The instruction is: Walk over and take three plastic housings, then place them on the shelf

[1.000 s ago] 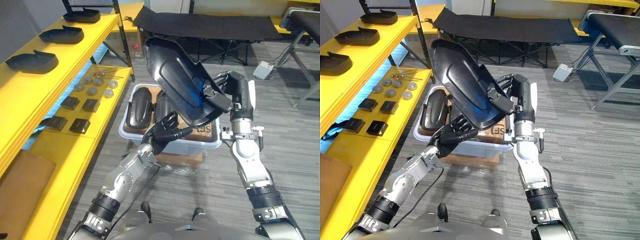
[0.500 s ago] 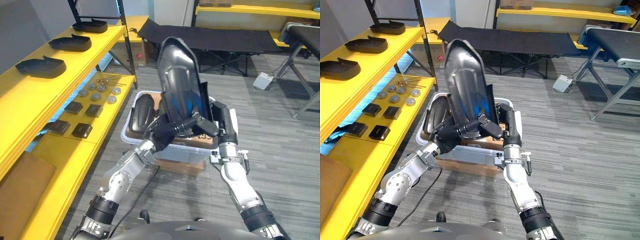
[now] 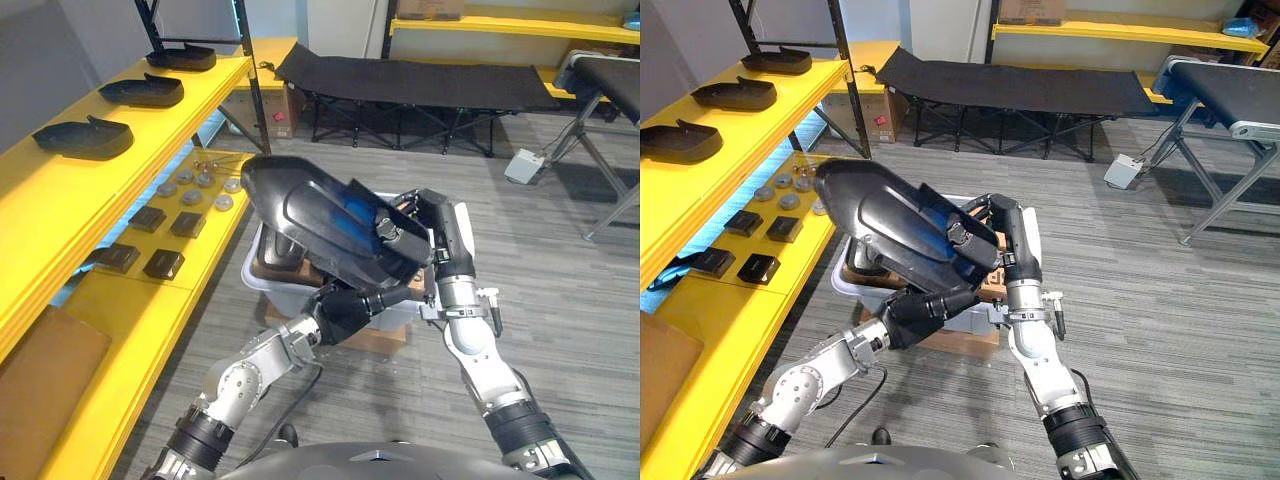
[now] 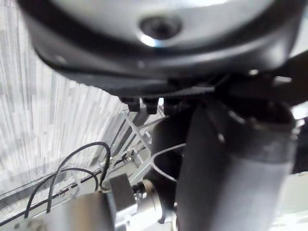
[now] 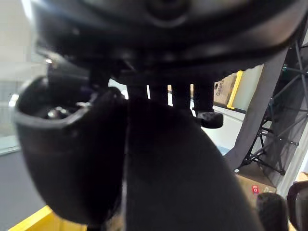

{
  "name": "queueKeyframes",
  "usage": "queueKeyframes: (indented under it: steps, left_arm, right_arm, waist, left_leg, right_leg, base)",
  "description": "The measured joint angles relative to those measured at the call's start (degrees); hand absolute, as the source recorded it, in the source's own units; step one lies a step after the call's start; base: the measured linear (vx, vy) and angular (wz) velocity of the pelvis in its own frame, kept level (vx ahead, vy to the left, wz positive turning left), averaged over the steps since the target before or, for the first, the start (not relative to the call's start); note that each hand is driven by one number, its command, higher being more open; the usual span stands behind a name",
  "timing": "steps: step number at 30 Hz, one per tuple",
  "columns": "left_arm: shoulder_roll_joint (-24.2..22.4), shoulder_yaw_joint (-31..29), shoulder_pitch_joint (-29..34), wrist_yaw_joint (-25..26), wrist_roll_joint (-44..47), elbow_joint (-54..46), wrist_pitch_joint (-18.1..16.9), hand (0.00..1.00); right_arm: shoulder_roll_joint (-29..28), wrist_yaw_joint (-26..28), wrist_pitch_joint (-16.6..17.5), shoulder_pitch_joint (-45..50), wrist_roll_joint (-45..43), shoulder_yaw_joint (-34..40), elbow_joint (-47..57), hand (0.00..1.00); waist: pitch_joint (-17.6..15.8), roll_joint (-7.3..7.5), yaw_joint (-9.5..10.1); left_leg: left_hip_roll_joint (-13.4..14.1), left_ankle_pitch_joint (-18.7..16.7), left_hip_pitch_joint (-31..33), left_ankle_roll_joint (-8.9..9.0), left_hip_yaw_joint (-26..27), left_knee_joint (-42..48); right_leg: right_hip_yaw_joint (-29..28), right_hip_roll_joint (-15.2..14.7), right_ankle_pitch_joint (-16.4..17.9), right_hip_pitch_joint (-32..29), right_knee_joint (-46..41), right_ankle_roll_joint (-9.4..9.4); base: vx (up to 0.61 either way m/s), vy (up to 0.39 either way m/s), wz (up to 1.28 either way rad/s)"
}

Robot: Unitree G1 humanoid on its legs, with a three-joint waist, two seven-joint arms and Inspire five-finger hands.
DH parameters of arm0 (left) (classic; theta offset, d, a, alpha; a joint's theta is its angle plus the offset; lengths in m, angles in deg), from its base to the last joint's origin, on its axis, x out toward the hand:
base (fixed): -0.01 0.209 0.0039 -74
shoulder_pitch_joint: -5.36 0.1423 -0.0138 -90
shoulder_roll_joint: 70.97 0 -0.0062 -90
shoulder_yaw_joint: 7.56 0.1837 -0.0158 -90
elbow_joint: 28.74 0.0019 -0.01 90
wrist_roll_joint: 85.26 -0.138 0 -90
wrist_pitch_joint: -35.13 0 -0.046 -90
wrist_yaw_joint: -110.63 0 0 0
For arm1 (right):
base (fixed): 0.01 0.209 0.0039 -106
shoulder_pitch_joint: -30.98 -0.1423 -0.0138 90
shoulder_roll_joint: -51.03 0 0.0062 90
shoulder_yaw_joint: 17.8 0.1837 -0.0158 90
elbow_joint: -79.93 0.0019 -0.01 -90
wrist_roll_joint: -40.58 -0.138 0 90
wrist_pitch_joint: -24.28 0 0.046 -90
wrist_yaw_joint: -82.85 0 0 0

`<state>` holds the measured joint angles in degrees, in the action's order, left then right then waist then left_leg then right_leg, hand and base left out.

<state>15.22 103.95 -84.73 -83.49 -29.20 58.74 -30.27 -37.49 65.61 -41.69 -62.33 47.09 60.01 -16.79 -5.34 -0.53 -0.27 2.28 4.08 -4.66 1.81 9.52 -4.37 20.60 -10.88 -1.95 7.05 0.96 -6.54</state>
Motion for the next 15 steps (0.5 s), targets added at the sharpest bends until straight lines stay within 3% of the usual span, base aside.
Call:
queueKeyframes:
  steps: [7,13,14,15]
  left_arm:
    - [0.0,-0.2,1.0,6.5,-2.5,0.0,-7.1,1.0]
    - [-2.1,-2.9,2.3,12.0,-2.3,-0.1,-10.7,1.0]
    - [-2.5,-3.4,2.4,13.5,-2.3,-0.2,-11.3,0.0]
    - [-2.5,-3.4,2.5,14.0,-2.3,-0.3,-11.6,0.0]
  right_arm:
    - [0.5,2.3,0.1,-0.4,0.0,-2.0,0.7,0.0]
    - [-0.2,2.8,0.1,0.1,0.0,-3.4,0.7,0.0]
    - [-0.6,2.6,0.1,0.3,0.0,-3.6,0.6,0.0]
    - [-0.8,2.6,0.1,0.3,0.0,-3.6,0.5,0.0]
  waist:
    - [0.1,-0.15,0.25]
    - [0.1,-0.23,0.11]
    - [0.1,-0.24,0.15]
    - [0.2,-0.26,0.16]
  left_leg:
    - [0.0,0.0,0.0,0.02,-0.1,0.0]
    - [0.0,0.0,0.0,0.03,-0.1,0.0]
    - [0.0,0.0,0.0,0.04,-0.1,0.0]
    - [0.0,0.0,0.0,0.04,-0.1,0.0]
  right_leg:
    - [0.1,0.0,0.0,0.0,0.0,0.0]
    - [0.1,0.0,0.0,0.0,0.0,0.01]
    - [0.2,0.0,0.0,0.0,0.0,0.02]
    - [0.2,0.0,0.0,0.0,0.0,0.02]
  base:
    - [0.0,0.0,0.0]
    - [0.0,0.0,0.0]
    - [0.0,0.0,0.0]
    - [0.0,0.0,0.0]
